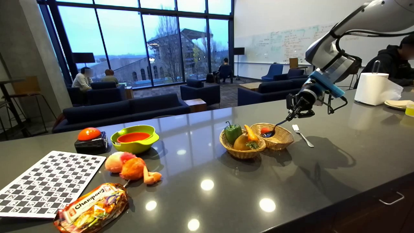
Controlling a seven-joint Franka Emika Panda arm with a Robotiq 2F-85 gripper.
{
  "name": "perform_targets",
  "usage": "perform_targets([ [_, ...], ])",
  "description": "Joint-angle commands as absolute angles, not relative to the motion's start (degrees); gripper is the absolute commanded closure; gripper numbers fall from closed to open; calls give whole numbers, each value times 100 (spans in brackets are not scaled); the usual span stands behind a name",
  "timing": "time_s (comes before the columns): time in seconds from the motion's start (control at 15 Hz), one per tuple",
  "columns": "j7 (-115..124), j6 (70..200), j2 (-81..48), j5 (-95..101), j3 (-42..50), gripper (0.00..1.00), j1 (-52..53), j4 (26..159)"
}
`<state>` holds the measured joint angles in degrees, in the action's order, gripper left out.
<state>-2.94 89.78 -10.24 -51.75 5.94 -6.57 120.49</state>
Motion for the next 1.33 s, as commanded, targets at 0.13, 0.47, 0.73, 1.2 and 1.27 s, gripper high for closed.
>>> perform_targets([
  [0.13,-141,8982,-924,-5612,665,99,-710,12457],
  [0.47,-375,9069,-995,-6036,743,99,-785,12578],
  [0.73,-578,9133,-1024,-6412,841,99,-881,12570],
  [1.2,-657,9129,-1093,-6789,969,99,-991,12580],
  [1.27,-669,9127,-1096,-6817,978,99,-994,12580],
])
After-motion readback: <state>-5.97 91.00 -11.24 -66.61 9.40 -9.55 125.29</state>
